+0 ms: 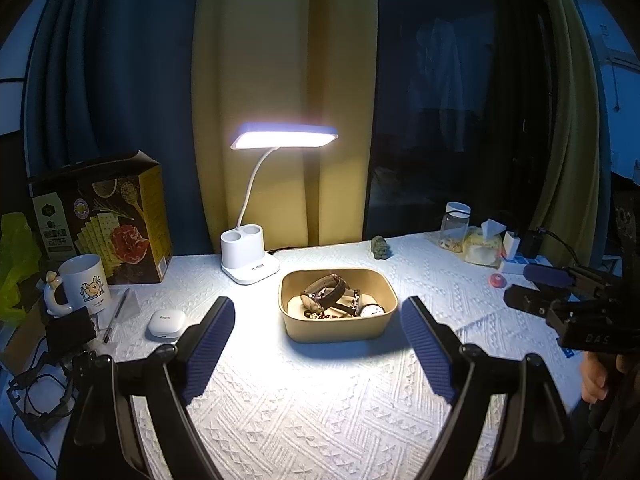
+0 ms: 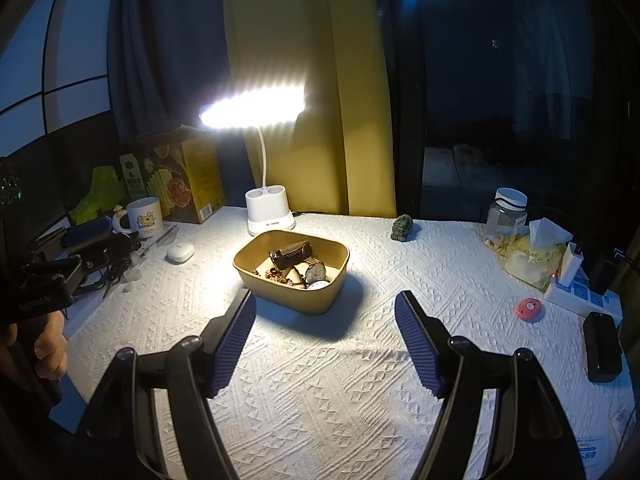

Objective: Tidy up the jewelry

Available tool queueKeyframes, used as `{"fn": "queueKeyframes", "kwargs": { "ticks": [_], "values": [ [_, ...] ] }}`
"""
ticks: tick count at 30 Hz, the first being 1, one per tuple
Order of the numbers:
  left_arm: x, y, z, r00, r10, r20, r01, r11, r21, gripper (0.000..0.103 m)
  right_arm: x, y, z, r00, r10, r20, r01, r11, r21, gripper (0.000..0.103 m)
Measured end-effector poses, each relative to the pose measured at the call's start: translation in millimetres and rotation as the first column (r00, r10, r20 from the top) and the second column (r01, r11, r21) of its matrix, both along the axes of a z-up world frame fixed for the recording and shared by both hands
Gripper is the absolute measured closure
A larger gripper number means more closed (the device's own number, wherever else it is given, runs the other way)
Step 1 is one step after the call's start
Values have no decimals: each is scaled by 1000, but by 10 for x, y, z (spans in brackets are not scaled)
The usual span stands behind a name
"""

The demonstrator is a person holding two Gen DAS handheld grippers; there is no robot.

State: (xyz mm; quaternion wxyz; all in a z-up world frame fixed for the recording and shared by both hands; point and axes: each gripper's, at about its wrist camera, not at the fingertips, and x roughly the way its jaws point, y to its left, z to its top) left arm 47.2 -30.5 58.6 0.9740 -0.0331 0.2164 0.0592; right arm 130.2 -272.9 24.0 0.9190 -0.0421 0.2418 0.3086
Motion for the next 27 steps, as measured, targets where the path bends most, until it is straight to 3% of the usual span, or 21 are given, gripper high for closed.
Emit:
{"fn": "queueKeyframes", "kwargs": {
  "ticks": [27],
  "values": [
    [37,57,-22,1000,-11,-9,11,1000,-20,17,71,93,-22,1000,2,-8,-2,1000,-27,33]
  ]
}}
